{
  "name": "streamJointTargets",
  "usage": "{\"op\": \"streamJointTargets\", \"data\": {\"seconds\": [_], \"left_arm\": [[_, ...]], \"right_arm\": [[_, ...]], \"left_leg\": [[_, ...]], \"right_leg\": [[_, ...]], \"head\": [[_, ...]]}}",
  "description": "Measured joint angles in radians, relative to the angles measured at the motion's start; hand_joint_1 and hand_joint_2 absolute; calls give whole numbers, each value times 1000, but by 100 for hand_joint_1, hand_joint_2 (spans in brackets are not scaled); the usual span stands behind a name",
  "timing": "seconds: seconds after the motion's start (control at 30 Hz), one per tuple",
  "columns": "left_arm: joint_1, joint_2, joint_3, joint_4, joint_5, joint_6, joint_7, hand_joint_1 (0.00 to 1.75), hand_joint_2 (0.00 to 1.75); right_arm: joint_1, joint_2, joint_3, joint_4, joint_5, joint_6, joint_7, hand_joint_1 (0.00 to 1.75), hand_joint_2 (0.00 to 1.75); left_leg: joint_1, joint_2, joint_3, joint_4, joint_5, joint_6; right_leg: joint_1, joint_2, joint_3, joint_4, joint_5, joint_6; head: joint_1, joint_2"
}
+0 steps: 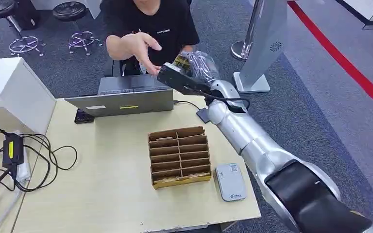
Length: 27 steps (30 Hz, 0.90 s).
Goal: Pass the card to the sensor for recognition and then transmit it.
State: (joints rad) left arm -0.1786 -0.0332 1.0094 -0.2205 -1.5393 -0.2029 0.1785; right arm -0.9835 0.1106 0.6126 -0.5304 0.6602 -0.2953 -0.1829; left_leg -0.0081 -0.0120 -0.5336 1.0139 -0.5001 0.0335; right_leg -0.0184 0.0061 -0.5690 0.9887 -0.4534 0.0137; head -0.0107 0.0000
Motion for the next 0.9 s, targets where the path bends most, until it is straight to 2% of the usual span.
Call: {"op": "streamJointTargets", "data": {"seconds": [0.23,0.27,0.3,0.47,0.7,0.9], "left_arm": [[-4,-6,-16,0,0,0,10,0,175],[-4,-6,-17,0,0,0,10,0,175],[-4,-6,-17,0,0,0,10,0,175],[-5,-6,-17,0,0,1,10,0,175],[-2,-6,-17,0,0,6,10,0,175],[5,-6,-17,2,3,13,2,0,175]], "right_arm": [[-18,20,25,109,54,23,151,175,175],[-20,21,25,115,54,24,156,38,175],[-21,24,25,124,51,26,161,0,175],[-21,27,24,140,31,32,114,0,175],[-21,35,-3,139,-9,-22,14,0,175],[-14,34,-45,86,-61,-57,-73,0,175]], "left_leg": [[0,0,0,0,0,0],[0,0,0,0,0,0],[0,0,0,0,0,0],[0,2,0,0,0,0],[0,1,-1,0,0,0],[0,1,-1,0,0,0]], "right_leg": [[0,0,0,0,0,0],[0,0,0,0,0,0],[0,0,0,0,0,0],[0,2,-1,0,0,0],[0,1,-2,0,0,0],[0,1,-2,0,0,0]], "head": [[0,0],[0,0],[0,0],[0,0],[0,0],[0,0]]}}
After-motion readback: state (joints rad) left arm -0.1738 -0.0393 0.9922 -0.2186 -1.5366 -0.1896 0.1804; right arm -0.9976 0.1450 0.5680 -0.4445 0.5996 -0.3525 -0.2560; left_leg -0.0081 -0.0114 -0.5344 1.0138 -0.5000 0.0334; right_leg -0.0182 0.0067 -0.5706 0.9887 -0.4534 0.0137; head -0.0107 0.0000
